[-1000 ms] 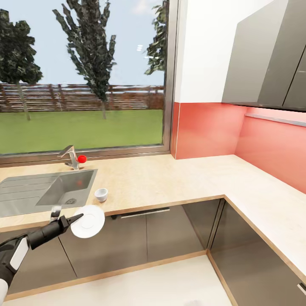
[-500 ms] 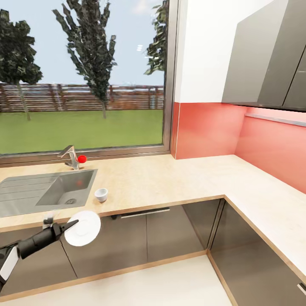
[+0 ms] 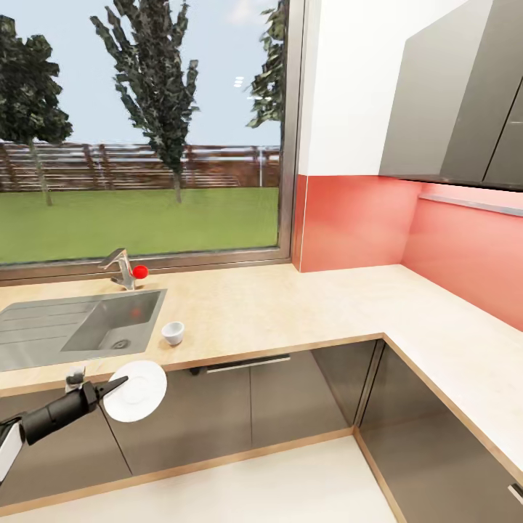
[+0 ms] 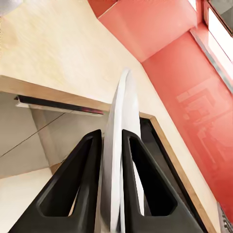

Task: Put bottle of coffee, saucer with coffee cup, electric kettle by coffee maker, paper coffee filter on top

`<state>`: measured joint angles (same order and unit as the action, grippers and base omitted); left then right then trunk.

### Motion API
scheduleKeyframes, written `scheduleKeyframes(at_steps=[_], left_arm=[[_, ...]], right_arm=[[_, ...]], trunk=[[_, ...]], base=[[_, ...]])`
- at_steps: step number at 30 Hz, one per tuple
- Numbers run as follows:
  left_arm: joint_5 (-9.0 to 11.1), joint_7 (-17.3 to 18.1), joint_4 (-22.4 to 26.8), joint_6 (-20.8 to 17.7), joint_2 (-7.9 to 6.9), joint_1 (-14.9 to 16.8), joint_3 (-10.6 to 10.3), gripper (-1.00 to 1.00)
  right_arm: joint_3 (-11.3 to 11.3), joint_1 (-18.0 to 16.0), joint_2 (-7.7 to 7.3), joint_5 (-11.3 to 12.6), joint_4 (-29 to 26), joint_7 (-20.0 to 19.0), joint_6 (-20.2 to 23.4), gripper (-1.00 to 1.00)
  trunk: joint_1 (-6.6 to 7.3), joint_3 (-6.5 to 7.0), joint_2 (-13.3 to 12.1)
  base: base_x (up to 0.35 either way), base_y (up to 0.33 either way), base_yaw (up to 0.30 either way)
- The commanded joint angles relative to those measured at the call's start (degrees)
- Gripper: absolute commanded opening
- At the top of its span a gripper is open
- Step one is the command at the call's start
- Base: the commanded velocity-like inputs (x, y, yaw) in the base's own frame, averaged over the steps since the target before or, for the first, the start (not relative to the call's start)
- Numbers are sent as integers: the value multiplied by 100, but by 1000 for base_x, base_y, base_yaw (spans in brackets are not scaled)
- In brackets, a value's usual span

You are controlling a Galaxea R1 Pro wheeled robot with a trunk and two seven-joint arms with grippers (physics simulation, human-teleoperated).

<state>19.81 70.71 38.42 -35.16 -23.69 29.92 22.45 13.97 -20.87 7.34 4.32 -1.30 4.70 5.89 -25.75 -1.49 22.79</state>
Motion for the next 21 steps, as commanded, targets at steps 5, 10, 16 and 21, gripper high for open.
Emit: scheduleKeyframes(at_steps=[5, 10, 16, 21], left_arm=[[-4, -2, -1, -29, 5, 3, 553, -100], [-13, -17, 3, -19, -1, -114, 815, -100], [10, 4, 7, -38, -154, -290, 866, -100], [14, 79, 8, -46, -190, -314, 874, -100]], right_arm=[[45, 45, -10, 36, -11, 36, 35, 100], [44, 130, -30, 34, -11, 44, 35, 100], [44, 151, -53, 34, -11, 48, 35, 100], [44, 153, -57, 34, -11, 48, 35, 100]], trunk=[[-4, -27, 13], [-4, -46, 13], [-4, -57, 13], [-4, -58, 13]], base=[[0, 0, 157], [0, 0, 236], [0, 0, 263], [0, 0, 270]])
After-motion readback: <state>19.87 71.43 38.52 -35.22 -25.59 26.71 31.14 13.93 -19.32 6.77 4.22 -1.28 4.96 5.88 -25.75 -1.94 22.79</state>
